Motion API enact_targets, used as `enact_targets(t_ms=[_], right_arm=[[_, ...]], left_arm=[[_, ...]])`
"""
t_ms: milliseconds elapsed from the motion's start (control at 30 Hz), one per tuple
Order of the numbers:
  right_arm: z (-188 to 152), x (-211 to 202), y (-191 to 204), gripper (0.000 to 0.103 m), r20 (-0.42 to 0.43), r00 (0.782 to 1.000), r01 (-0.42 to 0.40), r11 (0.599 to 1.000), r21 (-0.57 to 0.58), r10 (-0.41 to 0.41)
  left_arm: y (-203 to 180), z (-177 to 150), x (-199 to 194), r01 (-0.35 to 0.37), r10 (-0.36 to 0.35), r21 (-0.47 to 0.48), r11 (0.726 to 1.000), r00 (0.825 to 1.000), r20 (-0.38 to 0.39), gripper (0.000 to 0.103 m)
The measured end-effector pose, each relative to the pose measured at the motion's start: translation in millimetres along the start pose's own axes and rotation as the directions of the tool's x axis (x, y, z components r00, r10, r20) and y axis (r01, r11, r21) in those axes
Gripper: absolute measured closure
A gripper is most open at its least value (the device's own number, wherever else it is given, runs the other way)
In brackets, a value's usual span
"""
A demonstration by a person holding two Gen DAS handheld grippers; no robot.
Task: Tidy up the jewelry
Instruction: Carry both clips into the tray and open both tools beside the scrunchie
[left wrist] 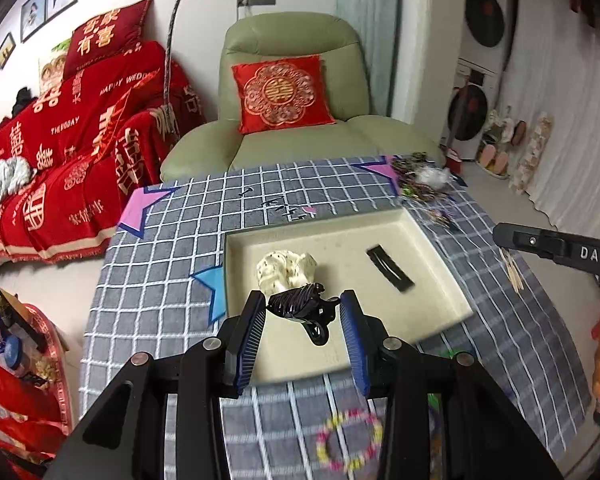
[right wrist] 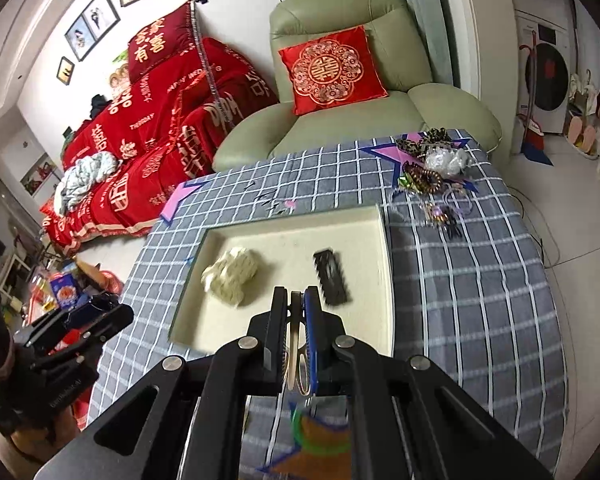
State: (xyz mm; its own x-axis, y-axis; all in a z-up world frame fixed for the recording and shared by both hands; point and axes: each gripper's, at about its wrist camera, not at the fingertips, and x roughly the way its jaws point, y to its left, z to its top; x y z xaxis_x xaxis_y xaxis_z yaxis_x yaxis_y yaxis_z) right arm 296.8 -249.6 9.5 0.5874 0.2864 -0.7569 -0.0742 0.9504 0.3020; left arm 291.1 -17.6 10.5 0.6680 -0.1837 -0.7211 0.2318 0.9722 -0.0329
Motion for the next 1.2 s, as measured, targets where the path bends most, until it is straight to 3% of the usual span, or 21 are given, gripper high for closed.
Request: enact_targets(t_ms=[167, 500, 833, 900, 1000, 1200], right_arm=[[16.4, 50.4, -8.6, 0.094, -0.035, 0.999, 0.011, 1.000, 0.011, -0.011], [7.3, 136.1, -35.8, 0.094, -0.134, 0.990, 0.050, 0.998, 0.046, -0.044], [-8.7, 170.2, -57.6, 0.094, -0.177, 0.983, 0.067, 0.995, 0.079, -0.052], [-8.7, 170.9, -56.0, 0.093, -0.178, 0.982, 0.077, 0.995, 0.067, -0.064], [-8.8, 170.9, -57.5, 0.093, -0.185, 0.981, 0.071, 0.994, 0.077, -0.056], [-5.4, 160.5, -60.2, 0.093, -0.170, 0.985, 0.048, 0.993, 0.103, -0.030]], left_arm=[[-5.9, 10.7, 50.1, 0.006, -0.006, -0.014, 1.000, 0.999, -0.045, 0.056], [-32.8, 8.3, 139.7, -0.009, 0.013, 0.027, 1.000, 0.988, -0.155, 0.056], [-42.5, -3.3, 166.6, -0.082, 0.098, 0.093, 0.992, 0.978, -0.186, 0.053], [-45.5, -4.6, 168.2, -0.100, 0.119, 0.111, 0.989, 0.976, -0.181, 0.035], [-48.2, -5.7, 166.0, -0.122, 0.143, 0.128, 0.984, 0.975, -0.168, 0.034], [-42.8, 1.0, 156.2, -0.110, 0.124, 0.091, 0.990, 0.978, -0.167, 0.034]])
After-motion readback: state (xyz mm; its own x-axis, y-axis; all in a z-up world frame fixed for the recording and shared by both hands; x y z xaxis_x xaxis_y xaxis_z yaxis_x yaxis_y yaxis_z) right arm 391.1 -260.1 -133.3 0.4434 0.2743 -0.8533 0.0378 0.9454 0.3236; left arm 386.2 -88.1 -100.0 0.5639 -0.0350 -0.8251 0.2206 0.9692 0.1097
